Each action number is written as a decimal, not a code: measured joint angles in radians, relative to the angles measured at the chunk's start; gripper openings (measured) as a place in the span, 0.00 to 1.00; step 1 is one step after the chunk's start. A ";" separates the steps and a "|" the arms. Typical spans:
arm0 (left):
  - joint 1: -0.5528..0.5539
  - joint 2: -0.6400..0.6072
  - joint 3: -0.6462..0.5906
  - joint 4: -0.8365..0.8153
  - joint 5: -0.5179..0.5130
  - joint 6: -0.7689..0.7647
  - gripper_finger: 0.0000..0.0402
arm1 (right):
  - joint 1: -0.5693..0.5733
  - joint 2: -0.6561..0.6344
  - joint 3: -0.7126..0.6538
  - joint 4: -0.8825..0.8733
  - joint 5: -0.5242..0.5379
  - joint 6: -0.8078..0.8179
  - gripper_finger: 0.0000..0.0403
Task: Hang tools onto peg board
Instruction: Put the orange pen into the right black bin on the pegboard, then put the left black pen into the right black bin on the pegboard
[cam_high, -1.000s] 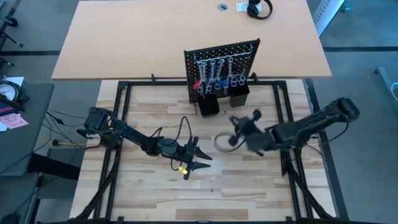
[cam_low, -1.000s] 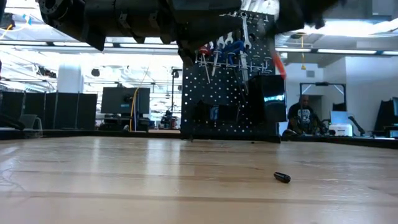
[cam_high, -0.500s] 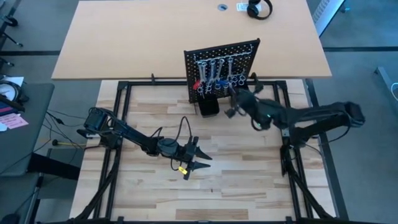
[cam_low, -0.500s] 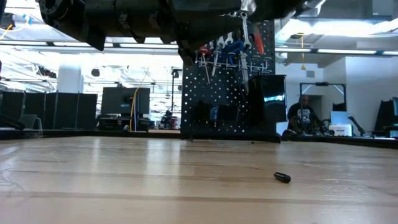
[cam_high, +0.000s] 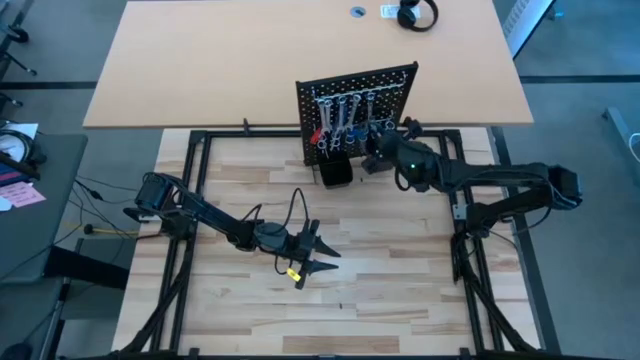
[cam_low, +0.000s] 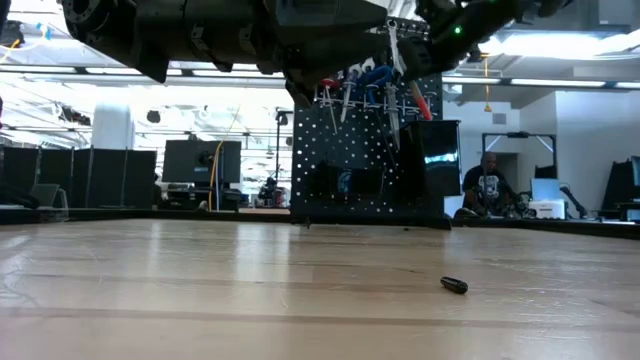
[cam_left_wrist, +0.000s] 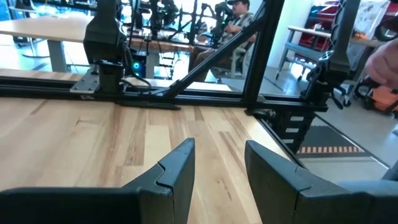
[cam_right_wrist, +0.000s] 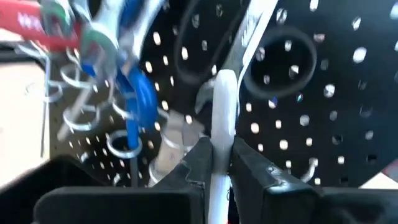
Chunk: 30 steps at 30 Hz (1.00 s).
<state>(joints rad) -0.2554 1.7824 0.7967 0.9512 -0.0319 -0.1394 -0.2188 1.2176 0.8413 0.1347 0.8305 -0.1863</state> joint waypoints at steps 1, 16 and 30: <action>0.000 0.000 0.000 0.000 0.000 0.000 0.33 | -0.002 0.000 0.000 -0.021 0.001 0.011 0.13; 0.000 0.000 0.000 0.000 0.000 0.000 0.33 | 0.083 -0.063 0.064 -0.325 0.006 0.132 0.56; 0.000 -0.001 0.017 0.002 -0.001 0.000 0.33 | 0.266 0.143 0.378 -1.461 -0.647 0.982 0.53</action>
<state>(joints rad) -0.2558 1.7819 0.8142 0.9535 -0.0325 -0.1394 0.0476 1.3608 1.2191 -1.3264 0.1840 0.7961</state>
